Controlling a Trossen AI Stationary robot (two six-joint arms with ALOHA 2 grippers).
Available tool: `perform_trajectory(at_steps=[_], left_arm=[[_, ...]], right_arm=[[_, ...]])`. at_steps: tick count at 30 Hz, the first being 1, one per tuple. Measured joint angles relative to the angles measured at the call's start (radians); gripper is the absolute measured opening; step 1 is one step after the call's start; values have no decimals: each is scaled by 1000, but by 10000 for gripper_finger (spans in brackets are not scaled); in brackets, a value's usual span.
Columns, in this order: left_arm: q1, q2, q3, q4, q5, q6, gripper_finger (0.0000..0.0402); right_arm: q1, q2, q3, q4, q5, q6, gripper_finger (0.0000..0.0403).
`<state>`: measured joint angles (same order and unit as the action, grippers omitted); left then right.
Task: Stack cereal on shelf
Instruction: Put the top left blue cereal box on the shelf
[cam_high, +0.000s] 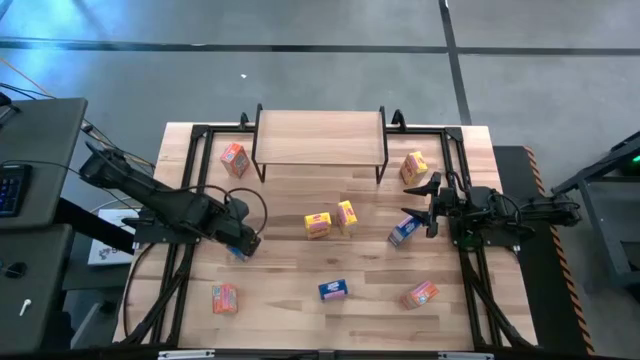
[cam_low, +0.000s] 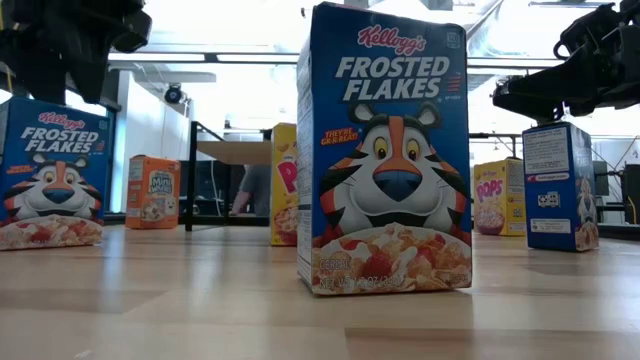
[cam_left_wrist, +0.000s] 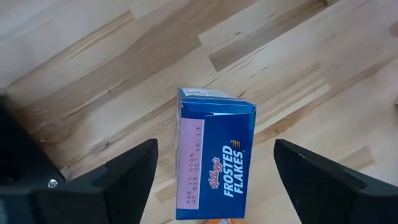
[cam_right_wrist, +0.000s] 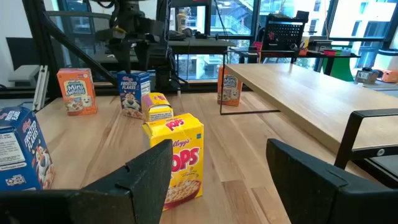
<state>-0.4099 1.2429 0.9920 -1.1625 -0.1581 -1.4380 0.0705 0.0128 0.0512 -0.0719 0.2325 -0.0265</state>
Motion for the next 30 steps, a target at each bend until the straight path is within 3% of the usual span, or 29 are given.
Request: perform_trajectory(at_steps=[15,30], left_arm=[[4,117,0,-12,21,78,310],[5,125,0,-23,18,96,230]], right_arm=[[0,0,0,0,0,0,252],[0,0,0,0,0,0,252]])
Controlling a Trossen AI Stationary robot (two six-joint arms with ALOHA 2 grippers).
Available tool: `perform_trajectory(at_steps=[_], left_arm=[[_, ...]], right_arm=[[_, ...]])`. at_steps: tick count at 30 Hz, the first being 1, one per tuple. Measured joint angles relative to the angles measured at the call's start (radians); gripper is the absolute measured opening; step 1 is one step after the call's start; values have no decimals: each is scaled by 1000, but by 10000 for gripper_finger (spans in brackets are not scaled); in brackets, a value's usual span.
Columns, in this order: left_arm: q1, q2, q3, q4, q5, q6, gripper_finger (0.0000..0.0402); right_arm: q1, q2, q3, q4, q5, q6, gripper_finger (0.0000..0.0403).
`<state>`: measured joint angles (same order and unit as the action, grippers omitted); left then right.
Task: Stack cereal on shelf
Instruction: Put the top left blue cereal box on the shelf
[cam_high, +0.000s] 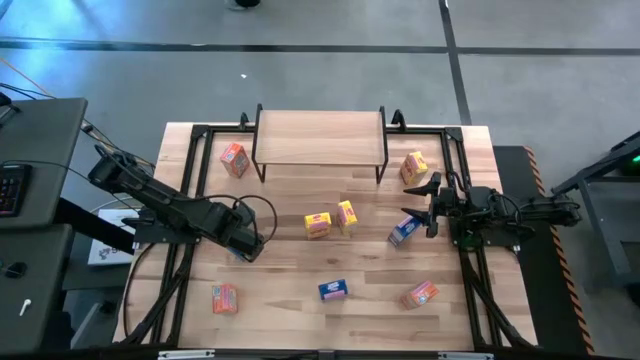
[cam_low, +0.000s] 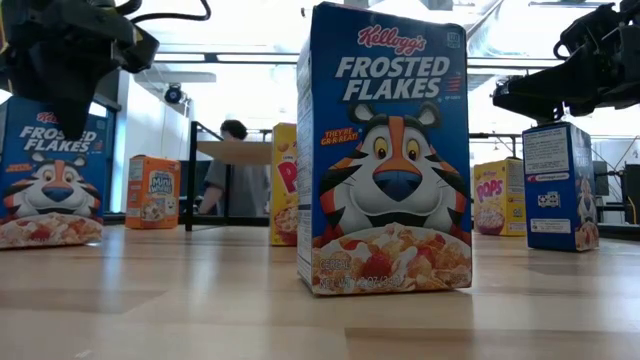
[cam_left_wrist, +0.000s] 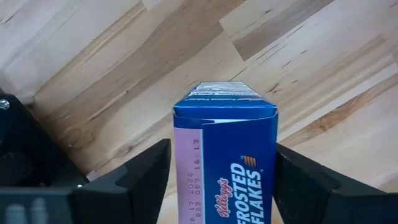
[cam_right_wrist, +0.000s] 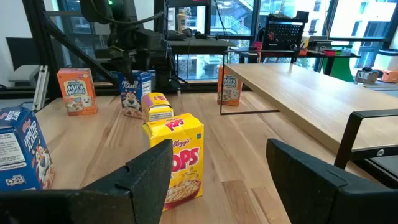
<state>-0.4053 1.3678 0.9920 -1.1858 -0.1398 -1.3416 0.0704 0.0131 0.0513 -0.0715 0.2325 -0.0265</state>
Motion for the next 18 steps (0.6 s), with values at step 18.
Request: perform_trajectory(at_steps=[18], left_arm=[[0,-23,-1,4,-2,15,173]], right_arm=[[0,0,0,0,0,0,252]])
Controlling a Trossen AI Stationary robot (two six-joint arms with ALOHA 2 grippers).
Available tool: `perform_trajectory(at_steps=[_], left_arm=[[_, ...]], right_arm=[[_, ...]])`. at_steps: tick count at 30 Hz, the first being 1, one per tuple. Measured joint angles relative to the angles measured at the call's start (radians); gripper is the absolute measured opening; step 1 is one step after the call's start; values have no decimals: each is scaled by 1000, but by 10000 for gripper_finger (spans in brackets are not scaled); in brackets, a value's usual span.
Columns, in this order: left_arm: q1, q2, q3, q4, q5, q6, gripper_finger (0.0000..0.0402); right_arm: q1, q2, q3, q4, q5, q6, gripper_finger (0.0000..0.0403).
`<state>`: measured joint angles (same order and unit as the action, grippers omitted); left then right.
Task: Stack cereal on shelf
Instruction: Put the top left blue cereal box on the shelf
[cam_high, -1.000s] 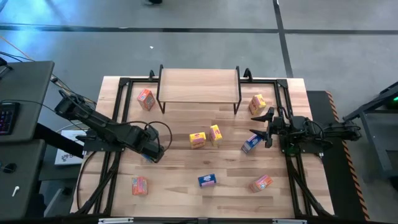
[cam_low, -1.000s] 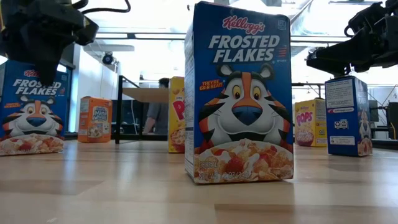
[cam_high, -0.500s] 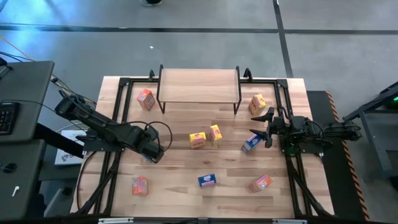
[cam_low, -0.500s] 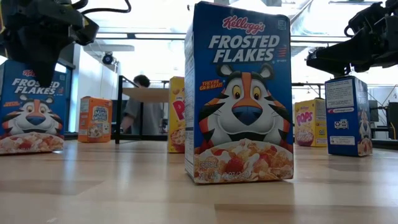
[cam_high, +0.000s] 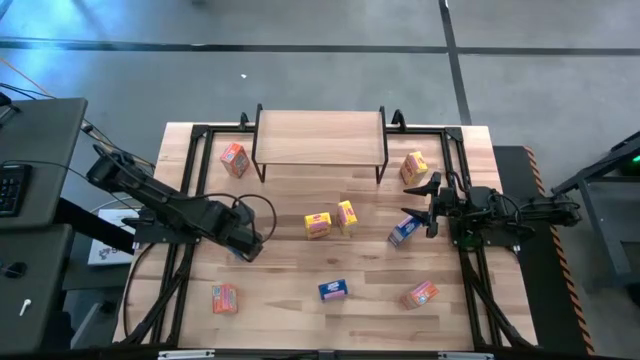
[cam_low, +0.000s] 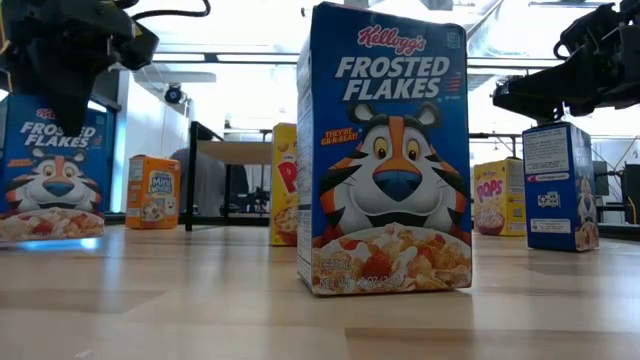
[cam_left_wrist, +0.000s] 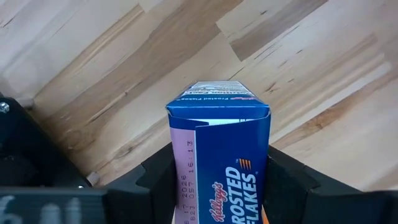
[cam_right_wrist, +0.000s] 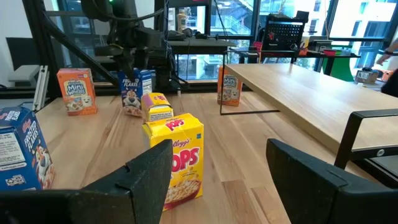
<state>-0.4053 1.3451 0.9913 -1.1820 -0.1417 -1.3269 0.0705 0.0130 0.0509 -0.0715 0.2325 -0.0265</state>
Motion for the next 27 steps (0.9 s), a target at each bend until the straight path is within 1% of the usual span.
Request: perform_trajectory(at_steps=[5,9,15,21,27], left_arm=[[0,-47,0,11,-1,54,173],[14,-101,0,35,-3,135,172],[68,-176,0,36,-56,269,172],[136,-226,2,36,-81,376,172],[186,-236,69,34,-82,531,172]], right_arm=[[0,0,0,0,0,0,252],[0,0,0,0,0,0,252],[0,0,0,0,0,0,252],[0,0,0,0,0,0,252],[0,0,0,0,0,0,252]])
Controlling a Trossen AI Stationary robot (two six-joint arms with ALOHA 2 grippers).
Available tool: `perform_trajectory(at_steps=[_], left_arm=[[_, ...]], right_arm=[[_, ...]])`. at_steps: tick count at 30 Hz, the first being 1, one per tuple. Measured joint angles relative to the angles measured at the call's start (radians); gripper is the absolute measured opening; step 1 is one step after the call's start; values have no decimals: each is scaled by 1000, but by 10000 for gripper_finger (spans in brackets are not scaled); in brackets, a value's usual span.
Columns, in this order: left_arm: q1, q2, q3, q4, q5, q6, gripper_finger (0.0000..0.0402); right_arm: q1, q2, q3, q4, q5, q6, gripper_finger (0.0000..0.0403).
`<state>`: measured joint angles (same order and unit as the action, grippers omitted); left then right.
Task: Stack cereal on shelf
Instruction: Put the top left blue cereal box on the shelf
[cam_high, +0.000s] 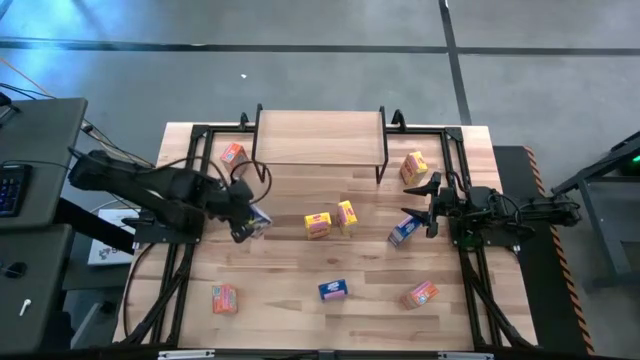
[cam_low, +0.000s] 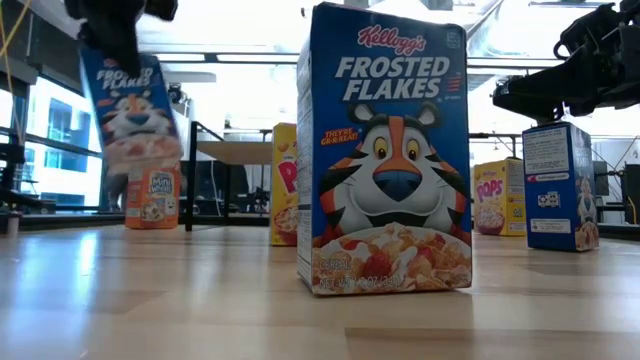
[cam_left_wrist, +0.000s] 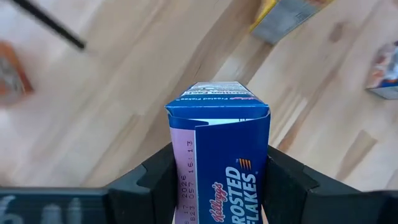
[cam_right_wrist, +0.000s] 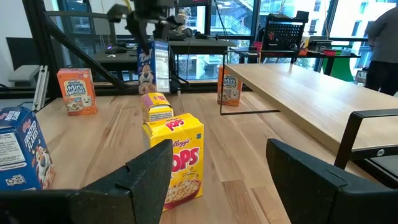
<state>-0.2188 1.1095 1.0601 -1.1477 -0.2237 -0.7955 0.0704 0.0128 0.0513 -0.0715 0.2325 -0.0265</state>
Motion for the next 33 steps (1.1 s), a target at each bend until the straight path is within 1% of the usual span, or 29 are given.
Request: perform_trajectory(at_steps=[3,9,12,16,19,21,25,33], left_arm=[[21,0,51,-1,-14,95,172],[78,0,139,-14,-109,291,172],[111,1,187,-16,-164,424,172],[152,1,248,-14,-262,610,172],[187,1,289,2,-337,766,172],[217,1,314,11,-367,876,172],[287,3,354,78,-399,1068,172],[451,17,369,233,-398,1375,172]], right_arm=[[0,0,0,0,0,0,252],[0,0,0,0,0,0,252],[0,0,0,0,0,0,252],[0,0,0,0,0,0,252],[0,0,0,0,0,0,252],[0,0,0,0,0,0,252],[0,0,0,0,0,0,252],[0,0,0,0,0,0,252]])
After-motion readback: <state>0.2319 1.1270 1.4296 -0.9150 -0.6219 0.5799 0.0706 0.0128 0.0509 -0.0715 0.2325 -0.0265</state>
